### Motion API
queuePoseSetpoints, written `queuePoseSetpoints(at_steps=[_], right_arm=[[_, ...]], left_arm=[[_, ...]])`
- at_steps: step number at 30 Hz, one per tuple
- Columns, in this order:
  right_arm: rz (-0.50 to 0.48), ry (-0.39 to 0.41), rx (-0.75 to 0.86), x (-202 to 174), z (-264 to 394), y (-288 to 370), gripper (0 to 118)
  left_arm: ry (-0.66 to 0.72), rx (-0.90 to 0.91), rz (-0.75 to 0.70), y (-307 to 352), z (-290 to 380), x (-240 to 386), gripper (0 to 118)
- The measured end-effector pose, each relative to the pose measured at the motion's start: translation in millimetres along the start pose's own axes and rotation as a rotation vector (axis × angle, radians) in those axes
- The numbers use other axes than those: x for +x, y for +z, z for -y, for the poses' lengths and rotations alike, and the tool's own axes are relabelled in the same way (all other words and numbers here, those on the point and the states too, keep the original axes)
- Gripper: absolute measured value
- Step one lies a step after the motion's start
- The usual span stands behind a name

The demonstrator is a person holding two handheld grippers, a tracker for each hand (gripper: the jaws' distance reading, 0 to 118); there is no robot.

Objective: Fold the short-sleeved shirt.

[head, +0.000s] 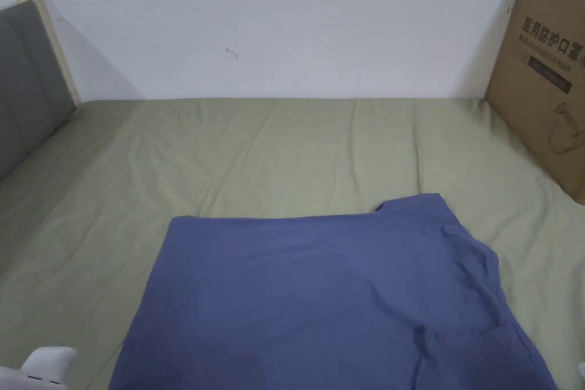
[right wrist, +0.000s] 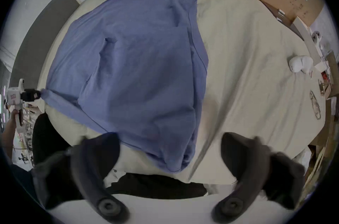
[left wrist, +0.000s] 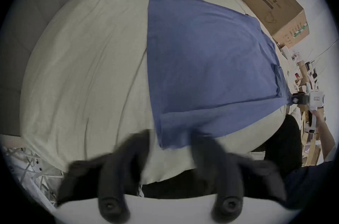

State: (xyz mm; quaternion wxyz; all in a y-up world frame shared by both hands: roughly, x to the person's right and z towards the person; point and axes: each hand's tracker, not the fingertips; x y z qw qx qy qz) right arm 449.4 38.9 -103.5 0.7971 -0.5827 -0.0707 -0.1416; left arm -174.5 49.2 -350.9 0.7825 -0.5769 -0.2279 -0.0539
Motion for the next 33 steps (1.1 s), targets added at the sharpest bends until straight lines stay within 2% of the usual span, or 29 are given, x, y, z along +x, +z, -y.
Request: queuePoseSetpoints(at_steps=[1, 6, 8, 12, 14, 16, 18, 19, 20, 21, 22, 23, 24, 28, 33], right_arm=[[-0.013, -0.012, 0.025, -1.1, 0.3, 4.7, 114], [0.005, -0.106, 0.137, -22.3, -3.4, 31.2, 114], [0.01, -0.1, 0.219, -33.8, -6.9, 46.9, 114], [0.085, -0.036, 0.409, -72.6, -13.8, 75.9, 114], [0.094, -0.06, 0.497, -91.7, -13.7, 83.7, 114], [0.04, -0.1, 0.559, -98.2, -14.9, 81.6, 111], [-0.035, -0.115, 0.626, -110.1, -10.9, 83.3, 84], [-0.053, -0.096, 0.638, -116.5, -10.0, 83.9, 61], [-0.046, -0.073, 0.64, -120.0, -11.4, 83.5, 25], [-0.036, -0.029, 0.657, -125.0, -11.9, 83.8, 7], [-0.035, -0.012, 0.683, -127.0, -9.5, 86.0, 6], [-0.07, 0.003, 0.7, -127.4, -8.6, 87.9, 0], [-0.127, 0.024, 0.686, -127.3, -10.3, 88.5, 0], [-0.104, 0.063, 0.699, -130.0, -7.8, 93.4, 0], [-0.123, 0.044, 0.648, -124.4, -6.7, 87.2, 0]], left_arm=[[-0.005, -0.005, -0.009, -0.1, -0.8, -0.3, 84], [0.051, 0.086, -0.058, 17.4, -7.6, 7.7, 85], [0.08, 0.166, -0.055, 32.4, -10.3, 17.6, 86], [0.051, 0.384, -0.183, 64.9, -6.9, 59.4, 87], [0.055, 0.455, -0.227, 71.9, -2.6, 78.9, 87], [0.074, 0.476, -0.213, 74.4, 1.2, 94.7, 86], [0.106, 0.499, -0.136, 79.2, 6.6, 105.5, 81], [0.11, 0.521, -0.097, 80.7, 9.2, 108.9, 72], [0.105, 0.534, -0.068, 82.9, 12.3, 111.7, 48], [0.096, 0.553, -0.048, 85.2, 15.6, 115.1, 25], [0.089, 0.553, -0.06, 86.8, 18.5, 117.2, 5], [0.083, 0.556, -0.076, 87.9, 19.9, 119.2, 2], [0.084, 0.563, -0.088, 90.7, 22.1, 117.4, 1], [0.11, 0.495, -0.064, 90.7, 18.4, 95.2, 0], [0.14, 0.187, -0.128, 47.1, 10.5, 42.9, 1]])
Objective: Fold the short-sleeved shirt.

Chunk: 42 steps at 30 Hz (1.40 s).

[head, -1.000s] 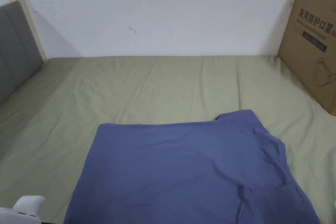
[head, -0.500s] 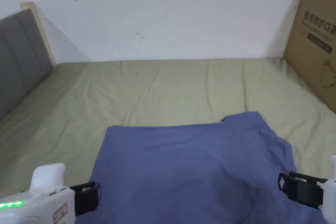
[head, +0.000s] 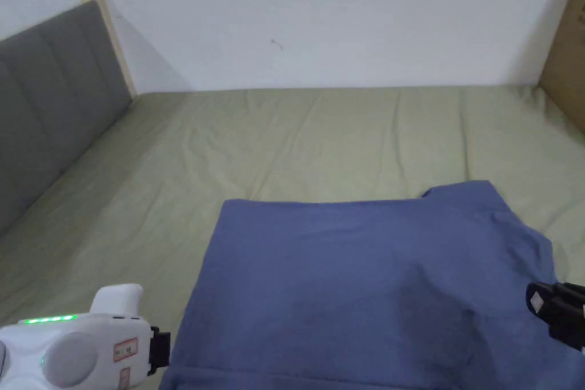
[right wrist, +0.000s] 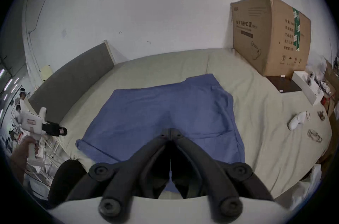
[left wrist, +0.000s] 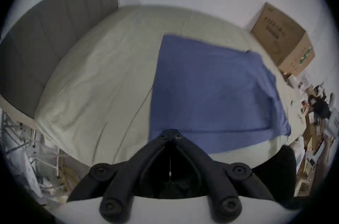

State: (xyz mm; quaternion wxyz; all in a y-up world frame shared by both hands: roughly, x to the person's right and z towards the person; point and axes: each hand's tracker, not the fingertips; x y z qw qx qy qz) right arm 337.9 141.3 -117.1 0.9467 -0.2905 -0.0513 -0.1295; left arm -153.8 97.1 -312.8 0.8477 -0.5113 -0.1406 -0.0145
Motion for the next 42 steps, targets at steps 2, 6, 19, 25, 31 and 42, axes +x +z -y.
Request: queuePoseSetpoints(at_steps=[2, 6, 19, 25, 31, 42], right_arm=[[0.011, -0.021, -0.022, 4.7, 4.4, -3.2, 0], [0.025, -0.066, -0.079, 14.1, 13.3, -12.1, 0], [0.089, -0.082, -0.182, 48.6, 31.2, -23.1, 0], [0.142, -0.108, -0.336, 91.9, 43.8, -31.4, 71], [0.246, -0.186, -0.513, 131.9, 75.2, -55.2, 90], [0.119, 0.025, -0.615, 124.2, 71.7, -51.5, 3]], left_arm=[[0.013, -0.042, -0.039, -17.3, 6.3, -10.7, 61], [-0.024, -0.118, -0.032, -54.4, 15.5, -21.6, 89], [-0.195, -0.129, 0.005, -64.5, 19.5, 3.2, 7], [-0.11, -0.063, 0.039, -48.3, 22.8, 0.1, 6], [-0.084, -0.067, 0.045, -40.3, 20.2, 6.3, 6], [-0.064, -0.074, 0.04, -33.8, 18.5, 9.2, 6]])
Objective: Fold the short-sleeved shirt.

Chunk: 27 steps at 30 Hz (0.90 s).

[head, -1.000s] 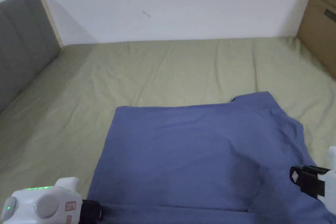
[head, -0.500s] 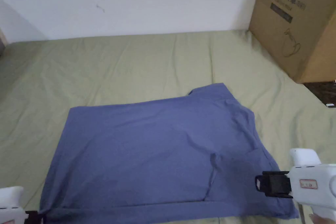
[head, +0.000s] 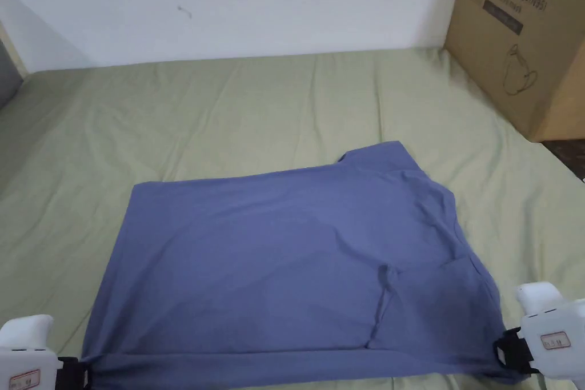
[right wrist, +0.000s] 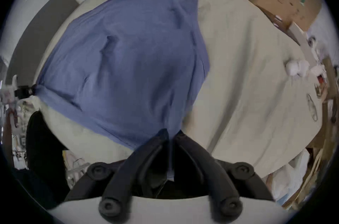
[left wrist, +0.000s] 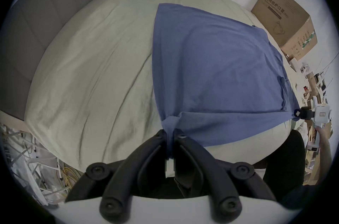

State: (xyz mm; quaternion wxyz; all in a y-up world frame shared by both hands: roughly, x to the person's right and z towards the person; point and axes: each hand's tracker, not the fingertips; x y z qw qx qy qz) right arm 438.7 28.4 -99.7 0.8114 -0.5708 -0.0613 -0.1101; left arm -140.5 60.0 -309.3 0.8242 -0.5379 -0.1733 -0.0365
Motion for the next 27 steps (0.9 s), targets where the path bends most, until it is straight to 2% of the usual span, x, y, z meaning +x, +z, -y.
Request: queuePoseSetpoints(at_steps=[1, 3, 5, 9, 12, 15, 20, 23, 26, 27], right_arm=[[-0.033, -0.02, 0.008, -2.0, -0.5, 2.4, 3], [0.013, -0.007, 0.02, -3.4, -0.2, 7.0, 3], [-0.001, -0.015, 0.039, -1.1, -0.5, 13.1, 3], [-0.067, -0.116, 0.121, 6.6, -3.5, 36.7, 3], [-0.154, -0.223, 0.155, 16.1, -15.3, 55.8, 3], [-0.178, -0.279, 0.185, 23.7, -40.3, 69.3, 3], [-0.186, -0.266, 0.138, 32.1, -101.2, 55.0, 3], [-0.151, -0.254, 0.119, 37.9, -135.8, 25.6, 3], [-0.155, -0.291, 0.078, 46.8, -163.3, -6.5, 3], [-0.144, -0.309, 0.069, 47.8, -170.5, -15.8, 3]], left_arm=[[0.003, 0.002, 0.002, 1.3, -0.2, -0.9, 6], [0.008, 0.003, 0.009, 4.3, -0.3, -2.8, 6], [0.016, 0.008, 0.022, 7.0, -2.2, -7.2, 6], [0.044, 0.055, 0.067, 20.0, -9.0, -12.4, 6], [0.075, 0.081, 0.094, 28.2, -21.1, -16.7, 6], [0.106, 0.097, 0.12, 30.6, -43.1, -20.1, 6], [0.136, 0.084, 0.139, 6.7, -98.2, -24.6, 6], [0.12, 0.05, 0.124, -21.7, -131.7, -24.9, 6], [0.099, 0.024, 0.1, -50.3, -154.4, -27.3, 6], [0.123, -0.041, 0.116, -62.3, -161.6, -29.2, 6]])
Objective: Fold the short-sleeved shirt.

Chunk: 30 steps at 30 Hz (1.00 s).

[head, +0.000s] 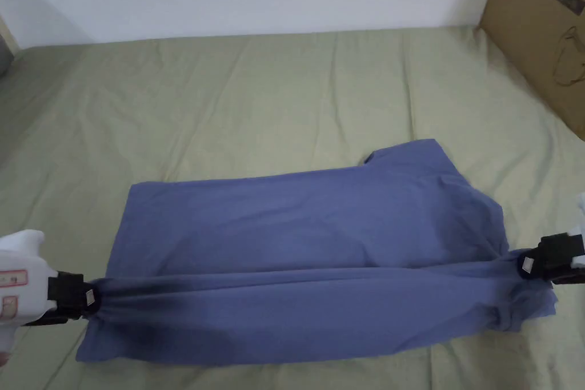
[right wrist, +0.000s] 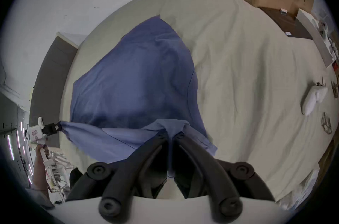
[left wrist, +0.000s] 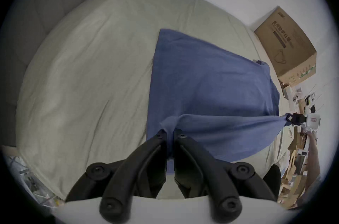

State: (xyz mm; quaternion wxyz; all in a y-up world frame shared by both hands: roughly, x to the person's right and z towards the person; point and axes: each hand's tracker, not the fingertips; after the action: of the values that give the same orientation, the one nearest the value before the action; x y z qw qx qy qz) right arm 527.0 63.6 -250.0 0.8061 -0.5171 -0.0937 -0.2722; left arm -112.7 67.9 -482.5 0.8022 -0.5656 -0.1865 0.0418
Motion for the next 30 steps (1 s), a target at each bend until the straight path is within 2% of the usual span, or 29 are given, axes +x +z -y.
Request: queuePoseSetpoints(at_steps=[6, 7, 8, 9, 10, 11, 12, 13, 14, 16, 22, 23, 24, 25, 26, 27, 28, 29, 30], right_arm=[[0.021, -0.047, -0.016, 0.7, -15.5, -38.1, 3], [0.024, -0.045, -0.014, -0.8, -14.8, -41.3, 5], [0.037, -0.033, -0.01, -3.7, -13.1, -42.9, 12], [0.081, -0.009, 0.019, -6.9, -10.6, -41.6, 24], [0.103, 0.012, 0.05, -7.5, -8.5, -39.9, 44], [0.109, 0.024, 0.073, -8.9, -5.4, -36.4, 86], [0.109, 0.02, 0.079, -10.6, -1.2, -32.8, 112], [0.109, 0.019, 0.088, -12.4, 3.4, -28.5, 117], [0.114, 0.021, 0.119, -12.9, 9.1, -18.7, 116], [0.09, 0.028, 0.171, -19.4, 19.0, -4.5, 116], [0.064, 0.093, 0.22, -40.3, 64.6, 30.5, 114], [0.058, 0.109, 0.223, -44.6, 73.4, 35.0, 103], [0.058, 0.132, 0.233, -48.9, 81.7, 39.4, 86], [0.064, 0.167, 0.247, -53.5, 88.9, 43.7, 86], [0.074, 0.194, 0.262, -57.8, 95.9, 47.6, 78], [0.087, 0.222, 0.277, -62.3, 103.3, 50.3, 59], [0.099, 0.243, 0.278, -65.6, 108.4, 50.3, 25], [0.099, 0.25, 0.273, -67.1, 112.3, 50.0, 4], [0.095, 0.262, 0.271, -70.3, 118.0, 51.4, 4]], left_arm=[[0.019, 0.041, 0.009, -28.7, -11.5, -9.0, 6], [0.031, 0.041, 0.016, -31.0, -11.6, -10.5, 9], [0.043, 0.045, 0.018, -31.9, -11.2, -11.3, 20], [0.048, 0.058, 0.009, -30.2, -9.3, -11.3, 29], [0.052, 0.088, 0.014, -26.9, -6.9, -13.3, 32], [0.069, 0.121, 0.038, -21.9, -4.9, -15.8, 37], [0.096, 0.137, 0.063, -16.3, -2.2, -18.2, 56], [0.119, 0.14, 0.092, -11.2, 1.5, -19.6, 89], [0.127, 0.141, 0.103, -7.6, 5.8, -19.0, 118], [0.111, 0.215, 0.161, 5.2, 25.4, -11.3, 112], [-0.007, 0.276, 0.088, 41.8, 61.4, 12.8, 113], [-0.035, 0.276, 0.05, 45.9, 70.2, 19.5, 108], [-0.059, 0.266, 0.04, 49.7, 78.3, 24.3, 95], [-0.075, 0.254, 0.044, 53.4, 83.8, 24.4, 95], [-0.087, 0.249, 0.035, 56.1, 89.8, 26.9, 88], [-0.108, 0.234, 0.014, 57.6, 96.5, 30.6, 70], [-0.127, 0.212, -0.012, 56.4, 101.6, 34.0, 32], [-0.146, 0.205, -0.072, 56.5, 106.4, 34.5, 0], [-0.152, 0.182, -0.064, 55.5, 107.5, 35.2, 0]])
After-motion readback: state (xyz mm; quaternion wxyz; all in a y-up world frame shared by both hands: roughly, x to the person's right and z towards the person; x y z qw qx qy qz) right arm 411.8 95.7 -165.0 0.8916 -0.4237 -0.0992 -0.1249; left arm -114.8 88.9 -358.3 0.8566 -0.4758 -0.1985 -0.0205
